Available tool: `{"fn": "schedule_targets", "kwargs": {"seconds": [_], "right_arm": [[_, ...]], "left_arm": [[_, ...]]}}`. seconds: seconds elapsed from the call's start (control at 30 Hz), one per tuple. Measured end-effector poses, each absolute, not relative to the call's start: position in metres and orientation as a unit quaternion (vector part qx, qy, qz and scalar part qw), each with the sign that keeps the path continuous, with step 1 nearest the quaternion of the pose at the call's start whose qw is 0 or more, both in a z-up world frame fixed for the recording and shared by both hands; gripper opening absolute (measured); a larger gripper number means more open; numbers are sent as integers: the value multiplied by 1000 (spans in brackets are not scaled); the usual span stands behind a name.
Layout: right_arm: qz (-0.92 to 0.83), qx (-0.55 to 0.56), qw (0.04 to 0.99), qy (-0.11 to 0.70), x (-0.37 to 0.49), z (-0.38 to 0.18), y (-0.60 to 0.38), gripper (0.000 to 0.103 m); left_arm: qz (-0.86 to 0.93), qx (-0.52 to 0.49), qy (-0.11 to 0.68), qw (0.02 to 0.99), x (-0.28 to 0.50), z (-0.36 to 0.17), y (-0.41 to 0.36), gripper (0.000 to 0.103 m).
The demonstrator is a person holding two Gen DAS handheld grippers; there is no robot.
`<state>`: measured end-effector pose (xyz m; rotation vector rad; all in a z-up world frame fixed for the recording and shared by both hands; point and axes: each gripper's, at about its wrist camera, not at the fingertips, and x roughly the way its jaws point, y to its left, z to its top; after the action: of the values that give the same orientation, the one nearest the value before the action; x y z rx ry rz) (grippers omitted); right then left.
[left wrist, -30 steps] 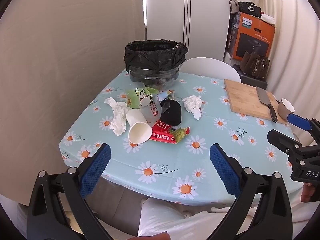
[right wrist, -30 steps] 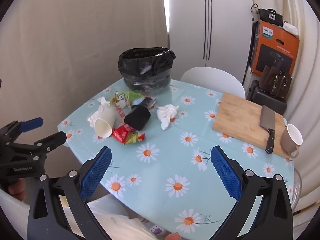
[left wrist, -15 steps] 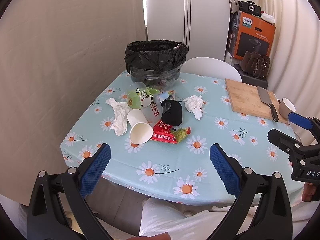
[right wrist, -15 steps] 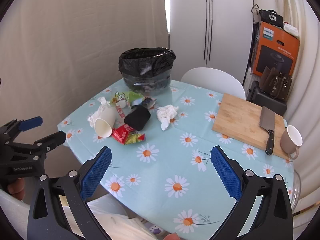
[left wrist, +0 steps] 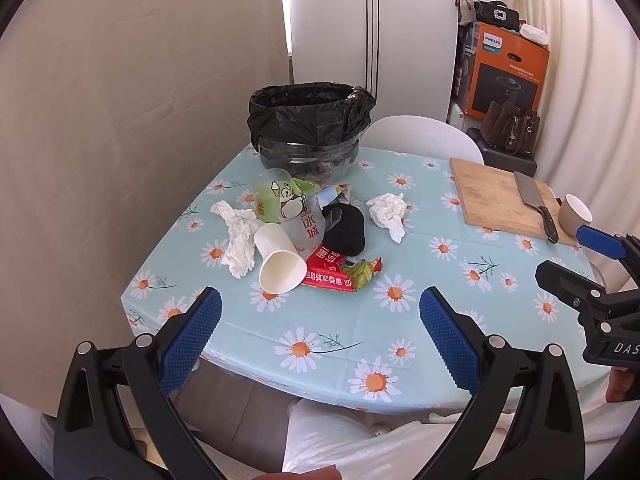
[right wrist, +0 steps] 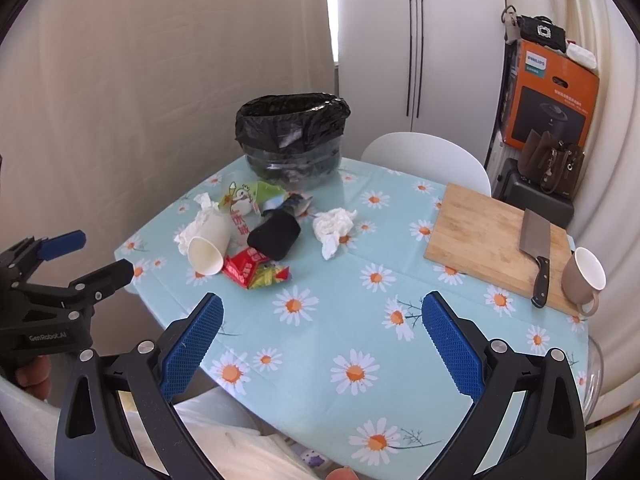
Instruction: Collect trash
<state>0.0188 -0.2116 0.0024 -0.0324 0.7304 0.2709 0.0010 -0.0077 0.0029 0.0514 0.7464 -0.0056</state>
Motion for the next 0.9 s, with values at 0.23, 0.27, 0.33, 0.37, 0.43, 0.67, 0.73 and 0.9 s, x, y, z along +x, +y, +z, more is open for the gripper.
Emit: {"fn": "schedule_targets", "kwargs": {"seconds": [0.23, 0.27, 0.33, 0.37, 0.43, 0.67, 0.73, 0.9], "right_arm": [[132, -14, 924, 358, 20, 2, -213, 95], [132, -13, 924, 358, 20, 2, -214, 95], [132, -14, 925, 357, 21, 2, -214, 95], [132, -14, 925, 357, 21, 2, -214, 95], [132, -13, 925, 357, 21, 2, -216, 95], [131, -13, 925, 355, 22, 2, -219, 95], [132, -14, 925, 355, 22, 2, -220, 95], [132, -14, 925, 356, 23, 1, -220, 95]], "left_arm": [[-4, 26, 367, 930, 2, 1, -10, 97], [-4, 25, 367, 930, 2, 1, -10, 97], [-5, 26, 367, 930, 2, 1, -10, 97], [-5, 26, 367, 930, 2, 1, -11, 97], [-6, 26, 368, 929, 4, 1, -11, 97], [-7, 26, 367, 930, 6, 1, -16, 97], [-6, 25, 367, 930, 6, 1, -16, 97], [-8, 25, 368, 930, 7, 0, -16, 97]]}}
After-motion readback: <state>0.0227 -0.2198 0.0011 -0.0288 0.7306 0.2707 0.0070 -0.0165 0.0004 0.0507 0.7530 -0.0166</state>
